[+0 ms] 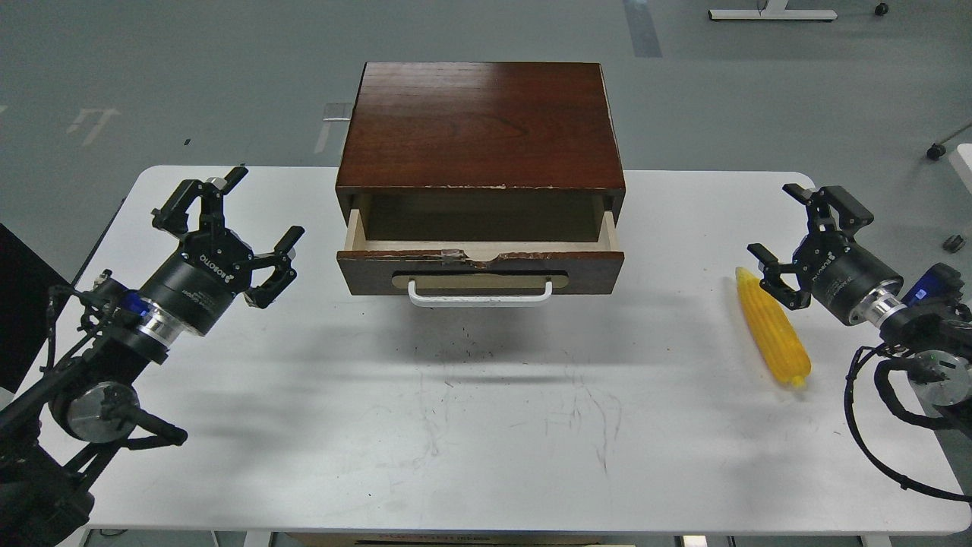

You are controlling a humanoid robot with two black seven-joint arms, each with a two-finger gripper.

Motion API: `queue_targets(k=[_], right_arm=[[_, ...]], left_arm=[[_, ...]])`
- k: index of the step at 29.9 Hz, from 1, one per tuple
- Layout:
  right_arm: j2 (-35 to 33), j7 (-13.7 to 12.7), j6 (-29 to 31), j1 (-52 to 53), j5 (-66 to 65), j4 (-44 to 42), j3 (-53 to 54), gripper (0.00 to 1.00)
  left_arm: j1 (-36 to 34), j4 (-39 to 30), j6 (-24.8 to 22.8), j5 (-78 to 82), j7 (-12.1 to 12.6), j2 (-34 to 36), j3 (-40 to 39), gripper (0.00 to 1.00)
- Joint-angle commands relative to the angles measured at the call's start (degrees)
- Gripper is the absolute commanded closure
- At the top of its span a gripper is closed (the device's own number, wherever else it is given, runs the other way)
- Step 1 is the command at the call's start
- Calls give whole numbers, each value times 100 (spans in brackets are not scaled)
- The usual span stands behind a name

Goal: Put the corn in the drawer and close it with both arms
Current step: 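Move the right gripper down toward the yellow corn cob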

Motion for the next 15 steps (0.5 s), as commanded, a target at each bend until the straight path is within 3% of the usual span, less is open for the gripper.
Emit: queue_targets(k=[1, 15], right_arm=[[15, 0, -1, 25, 0, 1, 0, 1], [86, 0, -1, 34, -96, 45, -18, 1]], left_arm=[[3, -5, 0, 0, -8, 9, 0, 0], [56, 258, 0, 0, -52, 27, 8, 0]])
